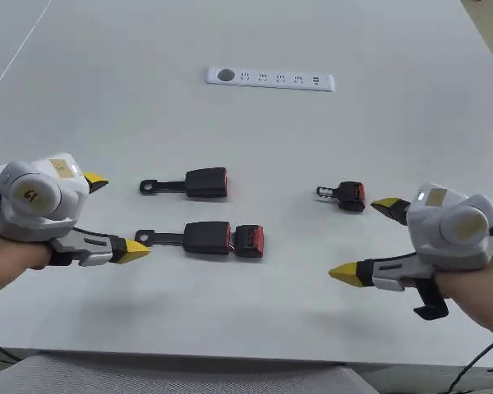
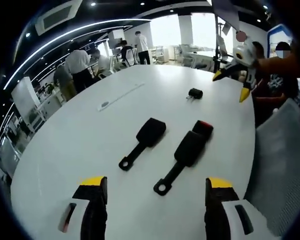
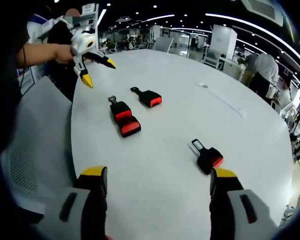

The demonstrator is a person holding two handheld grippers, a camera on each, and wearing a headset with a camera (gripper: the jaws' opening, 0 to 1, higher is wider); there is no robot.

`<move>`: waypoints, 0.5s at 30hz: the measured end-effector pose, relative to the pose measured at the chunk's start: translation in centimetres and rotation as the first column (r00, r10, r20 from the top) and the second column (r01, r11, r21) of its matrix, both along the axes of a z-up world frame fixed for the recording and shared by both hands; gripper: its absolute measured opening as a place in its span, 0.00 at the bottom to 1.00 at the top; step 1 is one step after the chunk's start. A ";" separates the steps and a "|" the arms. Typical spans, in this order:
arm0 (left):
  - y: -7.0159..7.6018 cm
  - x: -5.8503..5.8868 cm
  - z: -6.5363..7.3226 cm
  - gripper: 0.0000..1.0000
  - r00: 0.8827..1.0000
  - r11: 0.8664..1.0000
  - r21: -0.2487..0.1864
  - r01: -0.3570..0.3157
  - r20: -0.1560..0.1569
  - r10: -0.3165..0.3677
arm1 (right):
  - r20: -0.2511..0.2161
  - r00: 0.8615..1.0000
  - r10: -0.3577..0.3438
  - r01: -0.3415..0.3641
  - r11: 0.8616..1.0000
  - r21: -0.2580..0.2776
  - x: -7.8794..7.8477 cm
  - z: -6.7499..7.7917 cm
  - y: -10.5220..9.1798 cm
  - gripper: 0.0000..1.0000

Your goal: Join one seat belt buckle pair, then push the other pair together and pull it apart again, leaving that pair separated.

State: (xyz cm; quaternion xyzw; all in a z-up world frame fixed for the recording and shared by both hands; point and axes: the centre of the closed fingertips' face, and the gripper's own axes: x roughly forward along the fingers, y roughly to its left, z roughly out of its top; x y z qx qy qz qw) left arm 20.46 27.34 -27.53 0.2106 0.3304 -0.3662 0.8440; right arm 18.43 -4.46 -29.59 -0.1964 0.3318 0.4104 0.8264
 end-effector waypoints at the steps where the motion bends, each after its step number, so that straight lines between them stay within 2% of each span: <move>1: 0.4 -0.2 0.1 0.86 1.000 1.000 -0.003 -0.007 0.001 0.007 | 0.002 1.000 -0.014 0.014 1.000 0.004 -0.1 0.1 -0.3 0.87; 6: 2.4 -1.3 -0.2 0.94 0.999 0.999 -0.006 -0.045 -0.012 0.045 | 0.032 0.997 -0.065 0.065 0.998 -0.012 0.0 0.9 -1.6 0.92; 8: 3.3 -1.6 -0.3 1.00 0.998 0.998 0.002 -0.059 -0.005 0.059 | 0.035 0.996 -0.080 0.080 0.997 -0.010 0.0 1.1 -1.8 0.95; 11: 4.2 -2.4 -0.4 1.00 0.997 0.997 -0.001 -0.080 -0.017 0.080 | 0.052 0.994 -0.100 0.101 0.995 -0.016 -0.1 1.5 -1.9 1.00; 14: 4.7 -2.9 -0.3 1.00 0.995 0.995 -0.012 -0.102 -0.019 0.101 | 0.062 0.992 -0.107 0.108 0.994 -0.016 -0.2 1.9 -1.9 1.00; 15: 4.7 -3.0 -0.2 1.00 0.994 0.994 -0.013 -0.105 -0.019 0.104 | 0.079 0.990 -0.115 0.116 0.993 -0.017 -0.1 2.2 -2.0 1.00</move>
